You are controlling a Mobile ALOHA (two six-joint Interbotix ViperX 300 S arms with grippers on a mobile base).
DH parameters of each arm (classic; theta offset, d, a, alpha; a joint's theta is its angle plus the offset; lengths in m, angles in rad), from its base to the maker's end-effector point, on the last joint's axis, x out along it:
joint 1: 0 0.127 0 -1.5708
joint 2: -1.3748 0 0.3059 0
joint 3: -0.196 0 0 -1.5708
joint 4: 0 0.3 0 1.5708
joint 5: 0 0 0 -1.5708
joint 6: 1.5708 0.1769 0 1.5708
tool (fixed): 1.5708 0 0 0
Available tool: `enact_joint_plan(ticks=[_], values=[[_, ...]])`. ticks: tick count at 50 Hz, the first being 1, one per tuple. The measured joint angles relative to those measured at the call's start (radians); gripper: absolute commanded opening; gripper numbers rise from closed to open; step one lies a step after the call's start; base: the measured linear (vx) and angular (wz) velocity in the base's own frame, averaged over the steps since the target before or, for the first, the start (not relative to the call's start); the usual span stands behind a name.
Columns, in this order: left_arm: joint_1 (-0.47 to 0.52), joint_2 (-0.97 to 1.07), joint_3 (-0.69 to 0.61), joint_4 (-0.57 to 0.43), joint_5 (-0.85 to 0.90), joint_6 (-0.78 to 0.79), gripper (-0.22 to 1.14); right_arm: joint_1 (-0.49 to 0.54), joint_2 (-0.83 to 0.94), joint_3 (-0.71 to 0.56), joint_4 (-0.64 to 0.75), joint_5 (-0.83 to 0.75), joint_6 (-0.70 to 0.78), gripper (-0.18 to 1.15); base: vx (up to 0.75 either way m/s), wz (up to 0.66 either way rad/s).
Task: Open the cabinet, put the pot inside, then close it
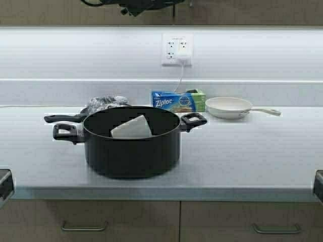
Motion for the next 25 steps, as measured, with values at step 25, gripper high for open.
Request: enact_joint_plan(ticks=[25], values=[[0.002, -0.344, 0.327, 0.035, 0.25, 0.002, 0.03, -0.008, -0.305, 0.275, -0.035, 0.256, 0.003, 0.07, -0.04, -0.01]])
